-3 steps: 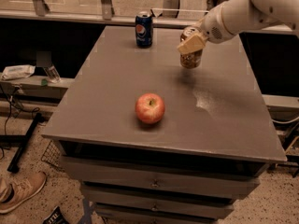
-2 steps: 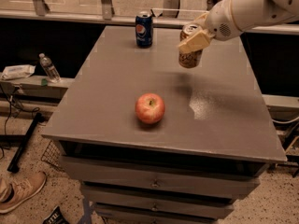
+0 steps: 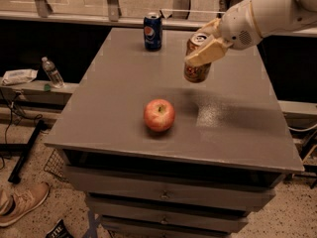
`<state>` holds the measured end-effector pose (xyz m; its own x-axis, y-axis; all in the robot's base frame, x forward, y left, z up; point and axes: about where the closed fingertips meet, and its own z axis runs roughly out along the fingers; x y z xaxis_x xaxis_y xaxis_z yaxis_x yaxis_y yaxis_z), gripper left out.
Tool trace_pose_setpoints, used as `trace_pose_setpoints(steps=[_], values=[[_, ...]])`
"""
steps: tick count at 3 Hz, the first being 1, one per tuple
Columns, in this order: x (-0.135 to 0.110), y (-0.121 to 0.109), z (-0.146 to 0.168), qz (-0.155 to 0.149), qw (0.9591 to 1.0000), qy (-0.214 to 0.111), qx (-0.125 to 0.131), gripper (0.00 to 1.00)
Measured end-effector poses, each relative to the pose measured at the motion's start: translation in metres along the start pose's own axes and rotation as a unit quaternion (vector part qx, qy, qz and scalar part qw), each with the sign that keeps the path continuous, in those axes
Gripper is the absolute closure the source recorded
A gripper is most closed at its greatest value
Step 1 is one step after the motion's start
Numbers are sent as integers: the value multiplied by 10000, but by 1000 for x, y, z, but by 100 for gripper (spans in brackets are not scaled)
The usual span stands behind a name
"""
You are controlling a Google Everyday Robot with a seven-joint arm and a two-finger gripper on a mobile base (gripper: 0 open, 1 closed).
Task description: Move orange can near apple
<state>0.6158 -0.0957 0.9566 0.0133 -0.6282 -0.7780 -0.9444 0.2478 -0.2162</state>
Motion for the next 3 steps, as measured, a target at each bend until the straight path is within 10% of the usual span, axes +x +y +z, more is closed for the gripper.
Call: trace_pose_setpoints(steps=[3], values=[[36, 29, 13, -84, 9965, -333, -760, 100]])
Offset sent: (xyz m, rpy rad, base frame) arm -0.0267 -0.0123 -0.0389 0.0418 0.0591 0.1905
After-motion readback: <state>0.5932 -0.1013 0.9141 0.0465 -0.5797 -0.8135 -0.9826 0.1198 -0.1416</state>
